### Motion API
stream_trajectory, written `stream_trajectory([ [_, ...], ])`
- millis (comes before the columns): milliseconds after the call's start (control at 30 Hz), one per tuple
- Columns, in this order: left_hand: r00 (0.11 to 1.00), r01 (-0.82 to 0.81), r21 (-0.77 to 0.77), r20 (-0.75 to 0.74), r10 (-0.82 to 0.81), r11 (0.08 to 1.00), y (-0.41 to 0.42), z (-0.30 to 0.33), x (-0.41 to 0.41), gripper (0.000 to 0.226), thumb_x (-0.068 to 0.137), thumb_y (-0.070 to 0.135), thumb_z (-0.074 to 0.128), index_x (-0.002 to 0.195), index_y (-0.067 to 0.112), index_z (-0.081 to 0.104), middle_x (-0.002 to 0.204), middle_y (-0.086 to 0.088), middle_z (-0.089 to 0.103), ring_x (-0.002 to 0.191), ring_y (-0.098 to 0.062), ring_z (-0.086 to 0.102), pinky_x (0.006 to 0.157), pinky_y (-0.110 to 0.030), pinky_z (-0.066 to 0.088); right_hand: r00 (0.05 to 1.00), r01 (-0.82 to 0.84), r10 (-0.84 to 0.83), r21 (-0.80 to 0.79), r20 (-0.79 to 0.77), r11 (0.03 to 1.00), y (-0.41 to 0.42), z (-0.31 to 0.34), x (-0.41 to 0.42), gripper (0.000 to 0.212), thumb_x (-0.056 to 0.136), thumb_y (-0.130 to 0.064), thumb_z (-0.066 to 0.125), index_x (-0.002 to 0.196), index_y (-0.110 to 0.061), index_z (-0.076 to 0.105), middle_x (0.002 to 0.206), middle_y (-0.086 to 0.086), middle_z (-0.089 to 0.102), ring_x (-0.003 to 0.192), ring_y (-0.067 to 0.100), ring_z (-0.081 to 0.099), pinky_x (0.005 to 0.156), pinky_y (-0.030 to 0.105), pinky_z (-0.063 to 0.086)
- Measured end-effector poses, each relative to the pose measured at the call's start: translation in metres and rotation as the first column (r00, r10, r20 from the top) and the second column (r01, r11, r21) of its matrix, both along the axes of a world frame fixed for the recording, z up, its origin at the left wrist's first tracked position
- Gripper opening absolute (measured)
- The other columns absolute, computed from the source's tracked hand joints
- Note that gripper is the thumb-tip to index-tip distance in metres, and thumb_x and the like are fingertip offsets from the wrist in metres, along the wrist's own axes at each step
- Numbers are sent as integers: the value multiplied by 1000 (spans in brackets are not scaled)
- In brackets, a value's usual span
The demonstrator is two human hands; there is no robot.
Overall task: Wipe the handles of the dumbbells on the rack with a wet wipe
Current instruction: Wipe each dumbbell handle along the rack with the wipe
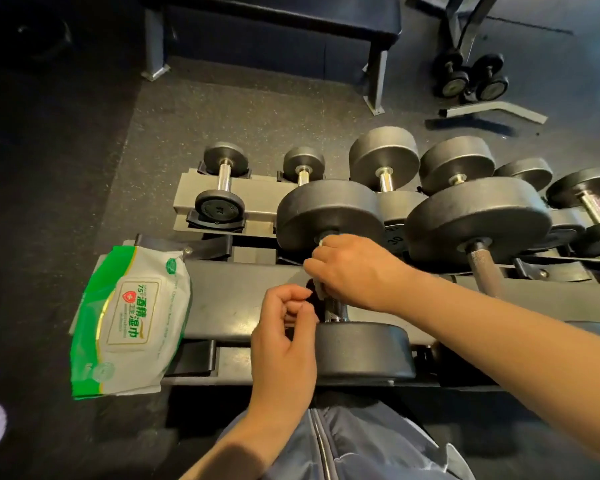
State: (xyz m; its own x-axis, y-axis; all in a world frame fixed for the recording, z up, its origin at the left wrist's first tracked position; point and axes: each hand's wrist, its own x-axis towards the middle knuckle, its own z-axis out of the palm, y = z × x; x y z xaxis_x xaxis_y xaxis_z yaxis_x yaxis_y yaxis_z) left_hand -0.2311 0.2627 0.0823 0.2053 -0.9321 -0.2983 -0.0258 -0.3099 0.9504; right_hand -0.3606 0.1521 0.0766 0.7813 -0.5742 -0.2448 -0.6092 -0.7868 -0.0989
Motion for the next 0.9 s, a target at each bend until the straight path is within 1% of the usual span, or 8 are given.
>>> stream_trajectory([
  [100, 999, 7, -38, 35, -5, 999, 1, 0, 1, 23, 94, 5, 54, 92, 27, 55, 79, 18, 61, 73, -5, 58, 67, -12, 44, 989, -101, 82, -151, -124, 983, -19, 4, 9, 20, 94, -17, 49, 112, -12, 57, 100, 6, 64, 93, 24, 54, 76, 33, 41],
  [200, 995, -10, -66, 93, 16, 998, 1, -1, -4, 22, 94, 7, 54, 91, 28, 55, 77, 18, 62, 73, -4, 59, 66, -10, 43, 981, -74, 59, -79, -185, 994, -26, 5, 13, 25, 97, -19, 47, 121, -13, 51, 107, 6, 62, 98, 21, 51, 80, 32, 41],
  [333, 986, -94, -99, 131, 106, 991, 2, -6, -8, 11, 93, 18, 54, 88, 28, 55, 72, 14, 61, 68, -6, 58, 64, -12, 43, 977, -79, 115, 196, -181, 977, -10, 8, 20, 18, 94, -21, 51, 110, -14, 55, 98, 8, 62, 88, 22, 53, 67, 28, 35],
  [400, 981, -136, -100, 127, 148, 986, 2, -7, -9, 11, 91, 18, 54, 87, 28, 55, 71, 14, 62, 68, -6, 58, 65, -12, 44, 967, -90, 186, 449, -175, 889, 0, 11, 24, 18, 97, -16, 45, 108, -8, 57, 102, 12, 63, 88, 25, 54, 67, 24, 30],
  [467, 977, -151, -102, 138, 165, 983, 3, -7, -11, 15, 92, 14, 54, 86, 28, 55, 70, 14, 61, 68, -5, 58, 65, -11, 44, 962, -86, 214, 556, -170, 827, 2, 14, 26, 19, 98, -14, 43, 105, -5, 58, 101, 13, 62, 89, 27, 56, 70, 26, 33],
  [533, 972, -158, -109, 160, 174, 981, 3, -6, -11, 12, 91, 18, 53, 86, 29, 55, 68, 11, 61, 67, -6, 58, 65, -11, 43, 936, -153, 282, 482, -209, 863, -4, 17, 30, 14, 97, -15, 46, 101, -8, 57, 89, 8, 59, 80, 23, 53, 71, 29, 39],
  [667, 961, -175, -94, 199, 191, 980, 3, -6, -12, 25, 94, 4, 54, 86, 27, 55, 68, 10, 62, 66, -5, 57, 64, -10, 42, 915, -220, 305, 307, -265, 926, -27, 20, 29, 22, 93, -18, 52, 114, -14, 56, 88, 4, 56, 81, 21, 51, 69, 32, 42],
  [900, 950, -187, -127, 229, 213, 974, 3, -2, -15, 23, 94, 1, 54, 84, 22, 56, 70, 2, 61, 63, -5, 56, 62, -10, 42, 920, -313, 310, 28, -238, 949, -36, 0, 20, 38, 98, -22, 46, 136, -18, 46, 107, 8, 63, 104, 24, 50, 73, 32, 41],
])
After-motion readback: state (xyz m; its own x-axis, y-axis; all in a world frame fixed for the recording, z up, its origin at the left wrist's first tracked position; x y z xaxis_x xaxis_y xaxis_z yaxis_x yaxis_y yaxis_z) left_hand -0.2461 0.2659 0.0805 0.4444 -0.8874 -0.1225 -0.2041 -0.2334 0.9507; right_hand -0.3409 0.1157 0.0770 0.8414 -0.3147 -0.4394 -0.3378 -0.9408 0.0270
